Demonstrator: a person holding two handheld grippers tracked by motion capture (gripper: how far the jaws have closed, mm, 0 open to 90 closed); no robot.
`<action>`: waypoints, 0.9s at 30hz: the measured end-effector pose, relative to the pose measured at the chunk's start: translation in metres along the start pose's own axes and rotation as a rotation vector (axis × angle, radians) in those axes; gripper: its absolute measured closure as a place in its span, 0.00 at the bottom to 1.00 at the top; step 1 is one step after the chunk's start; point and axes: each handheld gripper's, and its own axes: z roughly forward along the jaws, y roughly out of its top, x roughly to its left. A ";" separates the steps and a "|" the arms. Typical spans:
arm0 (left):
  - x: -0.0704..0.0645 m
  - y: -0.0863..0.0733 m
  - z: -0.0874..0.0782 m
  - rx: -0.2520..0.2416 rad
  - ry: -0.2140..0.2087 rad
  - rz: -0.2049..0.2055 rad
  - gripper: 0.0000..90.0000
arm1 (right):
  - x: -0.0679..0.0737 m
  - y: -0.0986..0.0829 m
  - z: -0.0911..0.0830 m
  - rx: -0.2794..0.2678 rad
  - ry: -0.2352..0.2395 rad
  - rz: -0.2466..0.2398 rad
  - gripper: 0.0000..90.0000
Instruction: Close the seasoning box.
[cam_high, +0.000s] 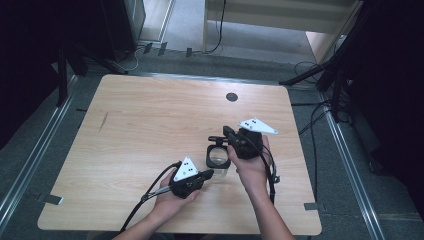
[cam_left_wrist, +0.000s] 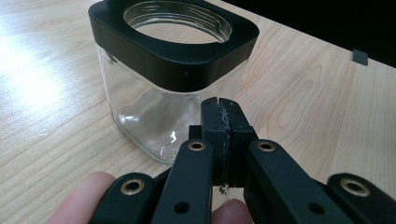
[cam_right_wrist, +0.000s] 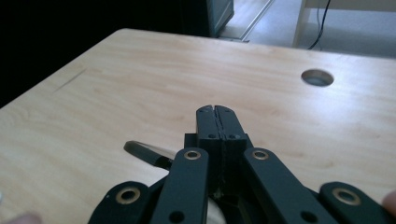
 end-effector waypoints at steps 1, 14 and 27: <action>0.000 0.000 0.000 0.001 0.001 0.001 1.00 | 0.002 -0.006 -0.002 0.005 0.001 -0.003 1.00; 0.001 -0.001 -0.001 -0.010 0.003 -0.005 1.00 | 0.009 -0.062 -0.011 -0.001 0.012 -0.010 1.00; 0.043 0.000 -0.058 -0.050 0.054 -0.107 0.40 | -0.020 -0.047 -0.040 -0.124 -0.030 0.040 0.19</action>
